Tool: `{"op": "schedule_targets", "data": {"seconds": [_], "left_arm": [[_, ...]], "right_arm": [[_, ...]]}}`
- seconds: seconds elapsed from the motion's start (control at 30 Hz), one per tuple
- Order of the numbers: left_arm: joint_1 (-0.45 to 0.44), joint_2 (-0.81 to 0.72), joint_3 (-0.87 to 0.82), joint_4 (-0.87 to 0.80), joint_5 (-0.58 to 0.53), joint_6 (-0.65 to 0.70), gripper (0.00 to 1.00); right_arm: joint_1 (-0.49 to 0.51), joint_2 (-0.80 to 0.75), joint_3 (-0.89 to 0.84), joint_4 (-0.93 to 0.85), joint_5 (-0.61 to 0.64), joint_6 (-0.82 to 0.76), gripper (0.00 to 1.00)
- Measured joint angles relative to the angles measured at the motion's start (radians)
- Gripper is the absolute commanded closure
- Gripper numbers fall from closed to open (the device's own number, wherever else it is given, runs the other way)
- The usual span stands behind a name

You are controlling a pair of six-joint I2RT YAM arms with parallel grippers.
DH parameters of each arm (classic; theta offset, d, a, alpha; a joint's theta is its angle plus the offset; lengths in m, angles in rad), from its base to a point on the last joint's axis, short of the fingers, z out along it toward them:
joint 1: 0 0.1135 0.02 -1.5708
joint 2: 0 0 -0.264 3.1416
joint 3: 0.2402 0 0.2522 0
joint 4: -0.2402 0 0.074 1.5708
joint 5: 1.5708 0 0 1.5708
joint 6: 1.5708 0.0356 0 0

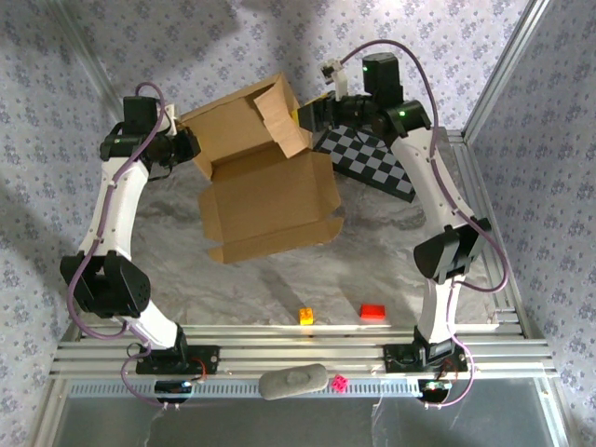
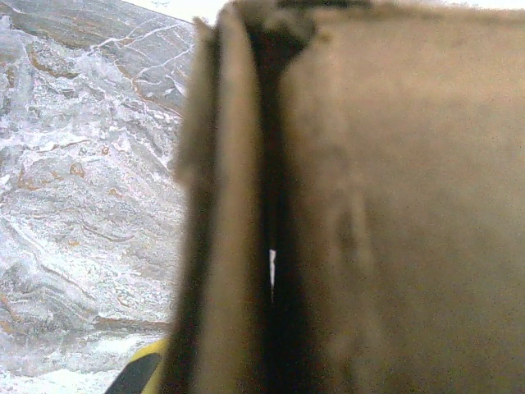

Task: Fold the paper box

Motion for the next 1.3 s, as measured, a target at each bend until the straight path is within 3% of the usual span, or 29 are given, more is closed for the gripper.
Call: {"op": "schedule_targets", "data": {"seconds": [0.43,0.67,1.0,1.3], "left_arm": [[-0.001,0.000,0.005,0.000,0.000,0.000,1.00],[-0.001,0.000,0.005,0.000,0.001,0.000,1.00],[-0.002,0.000,0.005,-0.001,-0.005,0.000,1.00],[-0.010,0.000,0.016,-0.008,-0.013,0.000,1.00]], "right_arm": [[0.003,-0.035,-0.011,0.010,-0.069,0.013,0.27],[0.006,-0.034,-0.003,0.002,-0.036,0.010,0.27],[0.088,-0.005,0.069,-0.061,0.208,-0.065,0.37],[0.177,0.008,0.109,-0.097,0.566,-0.138,0.46]]}}
